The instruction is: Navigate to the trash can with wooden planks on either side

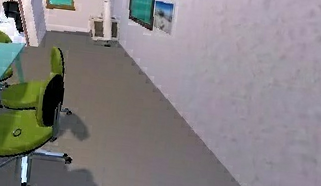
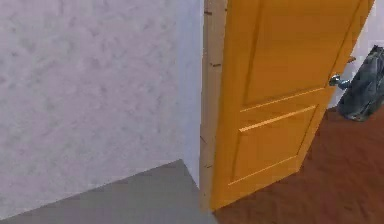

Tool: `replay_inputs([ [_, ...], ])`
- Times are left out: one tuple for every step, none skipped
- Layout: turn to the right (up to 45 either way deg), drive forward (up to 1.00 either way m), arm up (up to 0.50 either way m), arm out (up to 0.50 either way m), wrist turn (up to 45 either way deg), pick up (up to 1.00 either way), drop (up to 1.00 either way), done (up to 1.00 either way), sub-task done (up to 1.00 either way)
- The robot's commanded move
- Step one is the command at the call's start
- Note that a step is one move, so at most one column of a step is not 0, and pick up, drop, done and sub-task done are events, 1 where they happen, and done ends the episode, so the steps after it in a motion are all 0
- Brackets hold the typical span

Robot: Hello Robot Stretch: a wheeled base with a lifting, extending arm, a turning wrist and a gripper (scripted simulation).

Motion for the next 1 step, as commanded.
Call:
replay_inputs([
  [0.0,1.0,0.0,0.0,0.0,0.0,0.0,0.0,0.0],
])
